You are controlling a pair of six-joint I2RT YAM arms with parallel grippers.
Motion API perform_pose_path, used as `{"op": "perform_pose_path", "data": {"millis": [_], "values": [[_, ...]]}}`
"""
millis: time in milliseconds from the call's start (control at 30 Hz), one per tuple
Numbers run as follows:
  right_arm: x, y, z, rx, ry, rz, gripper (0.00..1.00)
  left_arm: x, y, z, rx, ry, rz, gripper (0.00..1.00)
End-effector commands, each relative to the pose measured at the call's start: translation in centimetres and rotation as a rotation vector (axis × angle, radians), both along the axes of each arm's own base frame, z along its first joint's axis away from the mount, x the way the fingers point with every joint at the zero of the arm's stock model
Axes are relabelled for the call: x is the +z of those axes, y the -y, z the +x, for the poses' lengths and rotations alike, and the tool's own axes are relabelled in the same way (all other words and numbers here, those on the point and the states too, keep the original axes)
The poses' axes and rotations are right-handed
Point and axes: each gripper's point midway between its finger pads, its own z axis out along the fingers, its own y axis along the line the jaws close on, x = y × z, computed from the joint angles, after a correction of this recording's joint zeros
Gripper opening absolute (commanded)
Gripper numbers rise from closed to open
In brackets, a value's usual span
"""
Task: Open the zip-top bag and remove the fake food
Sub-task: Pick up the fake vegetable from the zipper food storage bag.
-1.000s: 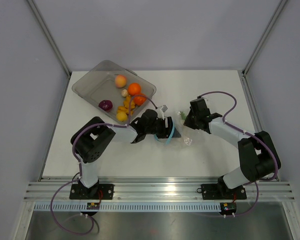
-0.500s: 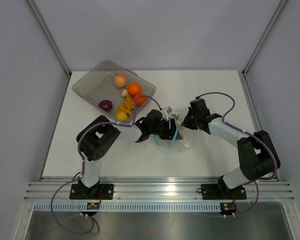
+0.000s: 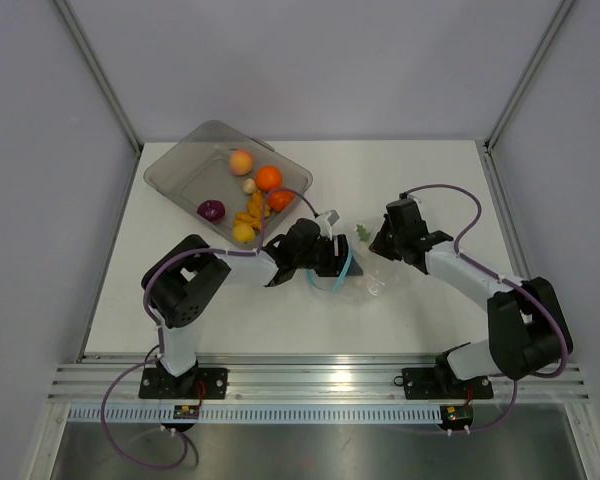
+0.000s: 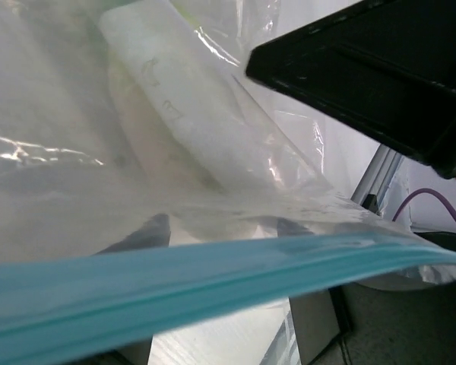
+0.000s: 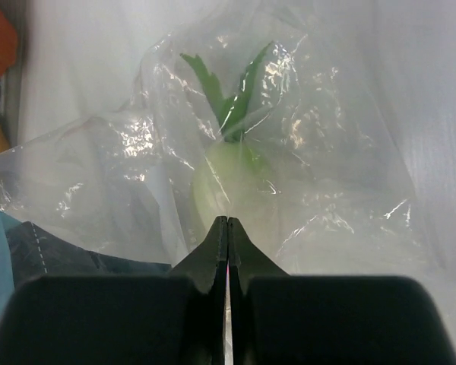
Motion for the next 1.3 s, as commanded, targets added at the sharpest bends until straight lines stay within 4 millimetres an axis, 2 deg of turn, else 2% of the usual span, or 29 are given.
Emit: {"op": "perform_pose_path", "data": {"millis": [0, 200, 333, 433, 600, 733, 833, 1100, 1267], "values": [[2.5, 1.6, 0.5, -0.051, 0.091, -0.041, 0.00, 2.7, -0.2, 1.0, 0.040, 0.096, -0.037, 0.63], [4.6, 2.2, 0.4, -0.065, 0.158, -0.038, 0.00, 2.6, -0.3, 1.0, 0.040, 0.097, -0.028, 0.64], [4.8, 2.4, 0.3, -0.071, 0.168, -0.039, 0.00, 2.1, 0.3, 1.0, 0.019, 0.079, -0.028, 0.64], [4.7, 2.2, 0.3, -0.067, 0.164, -0.033, 0.00, 1.0, 0.3, 1.0, 0.024, 0.043, 0.001, 0.64], [4.8, 1.6, 0.2, -0.041, 0.167, -0.010, 0.00, 0.5, 0.2, 1.2, 0.036, 0.032, 0.018, 0.64], [4.6, 0.9, 0.0, -0.018, 0.158, 0.026, 0.00, 1.0, 0.5, 1.3, 0.020, 0.066, -0.006, 0.75], [4.3, 0.4, -0.2, -0.004, 0.147, 0.047, 0.00, 0.8, 0.5, 1.7, 0.025, 0.078, 0.005, 0.79], [3.9, -0.3, -0.5, 0.015, 0.137, 0.084, 0.00, 0.7, 1.1, 1.9, 0.015, 0.093, 0.010, 0.81], [3.9, -0.4, -0.4, 0.018, 0.135, 0.090, 0.00, -0.8, 1.0, 2.1, 0.023, 0.081, 0.087, 0.80]]}}
